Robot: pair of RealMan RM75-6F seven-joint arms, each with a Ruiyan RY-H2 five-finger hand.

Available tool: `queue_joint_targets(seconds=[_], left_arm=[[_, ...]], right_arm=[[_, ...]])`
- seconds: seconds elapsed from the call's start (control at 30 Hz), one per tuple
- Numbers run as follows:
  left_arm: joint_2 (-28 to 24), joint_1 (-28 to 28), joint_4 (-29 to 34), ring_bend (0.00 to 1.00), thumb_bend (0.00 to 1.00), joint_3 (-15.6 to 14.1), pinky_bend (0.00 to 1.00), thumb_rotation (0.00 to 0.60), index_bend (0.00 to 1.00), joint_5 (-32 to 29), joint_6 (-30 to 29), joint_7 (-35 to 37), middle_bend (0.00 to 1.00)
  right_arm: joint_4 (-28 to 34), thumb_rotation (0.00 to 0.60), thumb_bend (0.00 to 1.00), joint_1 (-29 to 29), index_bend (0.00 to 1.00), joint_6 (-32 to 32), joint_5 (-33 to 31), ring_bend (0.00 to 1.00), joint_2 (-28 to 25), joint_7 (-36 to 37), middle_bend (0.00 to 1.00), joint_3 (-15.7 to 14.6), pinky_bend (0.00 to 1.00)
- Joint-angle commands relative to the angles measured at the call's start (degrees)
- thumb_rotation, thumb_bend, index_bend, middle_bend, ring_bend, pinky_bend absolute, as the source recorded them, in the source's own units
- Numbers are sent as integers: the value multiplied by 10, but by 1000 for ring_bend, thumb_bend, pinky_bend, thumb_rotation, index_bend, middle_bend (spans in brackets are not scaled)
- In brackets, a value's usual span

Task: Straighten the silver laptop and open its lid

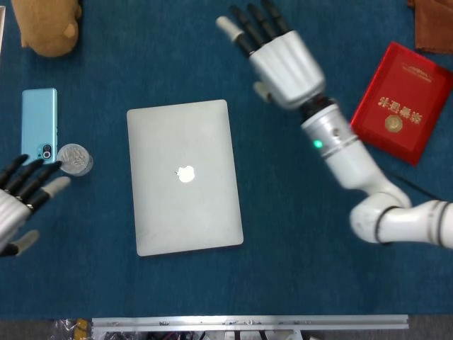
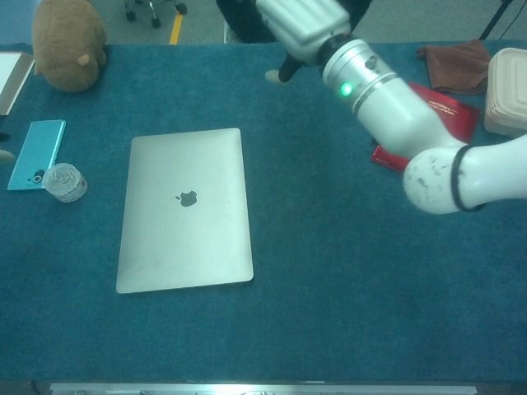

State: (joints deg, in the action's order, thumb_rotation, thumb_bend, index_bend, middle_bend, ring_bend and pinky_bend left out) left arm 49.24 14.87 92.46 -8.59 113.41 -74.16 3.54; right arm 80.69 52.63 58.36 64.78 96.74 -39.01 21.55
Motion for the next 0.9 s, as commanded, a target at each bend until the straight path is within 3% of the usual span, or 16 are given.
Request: queue_joint_targets(seconds=[0.03, 0.43, 0.9], left_arm=[[17, 14, -7, 0, 289, -1, 0, 600, 0, 11, 12, -4, 0], [91, 58, -25, 0, 278, -9, 0, 600, 0, 48, 58, -53, 0], [175, 94, -76, 0, 279, -18, 0, 600, 0, 47, 99, -82, 0]], right_arm=[[92, 600, 135, -44, 0, 27, -48, 0, -80, -32, 14, 2, 26], [219, 600, 127, -123, 0, 83, -43, 0, -224, 11, 16, -28, 26], [279, 600, 127, -191, 0, 123, -8, 0, -319, 71, 17, -69, 26]])
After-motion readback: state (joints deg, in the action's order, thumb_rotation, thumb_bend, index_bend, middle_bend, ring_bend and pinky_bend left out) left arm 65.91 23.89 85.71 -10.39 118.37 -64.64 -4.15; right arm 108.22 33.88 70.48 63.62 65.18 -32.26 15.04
